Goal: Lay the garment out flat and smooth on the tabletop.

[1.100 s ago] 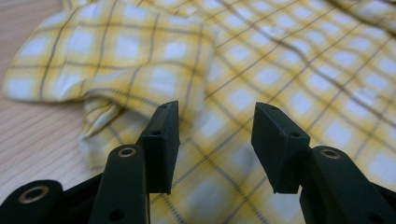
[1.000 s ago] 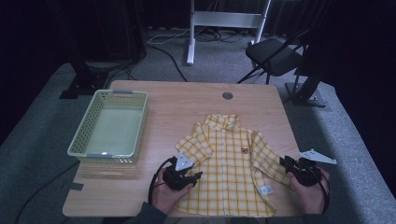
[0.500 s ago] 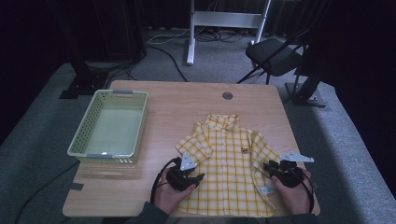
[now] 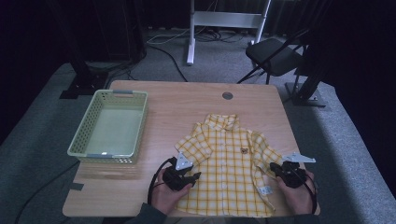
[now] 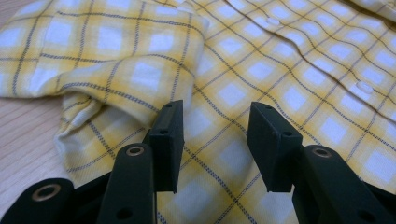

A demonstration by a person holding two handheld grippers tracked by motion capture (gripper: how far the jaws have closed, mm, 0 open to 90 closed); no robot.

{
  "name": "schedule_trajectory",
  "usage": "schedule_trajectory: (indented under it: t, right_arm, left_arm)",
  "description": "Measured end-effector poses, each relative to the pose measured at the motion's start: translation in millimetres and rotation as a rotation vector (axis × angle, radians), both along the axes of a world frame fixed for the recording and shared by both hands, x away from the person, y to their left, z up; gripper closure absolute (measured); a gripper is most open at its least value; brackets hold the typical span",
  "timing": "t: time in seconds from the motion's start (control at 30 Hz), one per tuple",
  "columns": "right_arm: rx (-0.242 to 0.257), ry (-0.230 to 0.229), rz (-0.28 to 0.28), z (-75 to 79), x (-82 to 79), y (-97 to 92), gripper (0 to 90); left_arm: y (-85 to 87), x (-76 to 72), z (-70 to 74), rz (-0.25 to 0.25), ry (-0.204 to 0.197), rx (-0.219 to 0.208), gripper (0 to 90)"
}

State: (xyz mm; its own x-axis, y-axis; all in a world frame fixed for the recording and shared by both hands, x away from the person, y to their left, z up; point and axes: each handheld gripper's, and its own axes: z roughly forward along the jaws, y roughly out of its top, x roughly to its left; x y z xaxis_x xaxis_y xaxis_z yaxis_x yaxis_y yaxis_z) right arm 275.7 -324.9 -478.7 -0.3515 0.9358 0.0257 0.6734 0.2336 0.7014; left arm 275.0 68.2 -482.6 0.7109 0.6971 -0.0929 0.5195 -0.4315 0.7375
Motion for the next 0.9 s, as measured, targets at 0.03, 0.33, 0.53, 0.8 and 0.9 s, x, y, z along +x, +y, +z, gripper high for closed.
schedule_trajectory:
  t: [0.03,0.33,0.53,0.8,0.9]
  right_arm:
    - [0.002,0.001,-0.005,0.0,-0.2,-1.5,87.5]
    - [0.013,0.006,-0.039,0.1,1.7,-14.1,87.4]
    - [0.021,0.004,-0.049,-0.3,3.2,-20.1,87.2]
    - [0.032,0.008,-0.060,-0.3,3.8,-24.3,83.3]
    - [0.040,0.010,-0.058,-0.2,3.9,-24.0,78.5]
  left_arm:
    - [2.2,0.3,-0.1,0.004,0.001,-0.002,57.1]
    - [8.8,2.4,0.1,0.027,0.002,-0.004,57.6]
    - [11.4,3.1,0.4,0.040,-0.002,0.007,57.5]
    - [15.2,2.2,0.3,0.063,-0.006,0.009,57.5]
    - [15.8,0.9,0.4,0.073,-0.009,0.013,57.6]
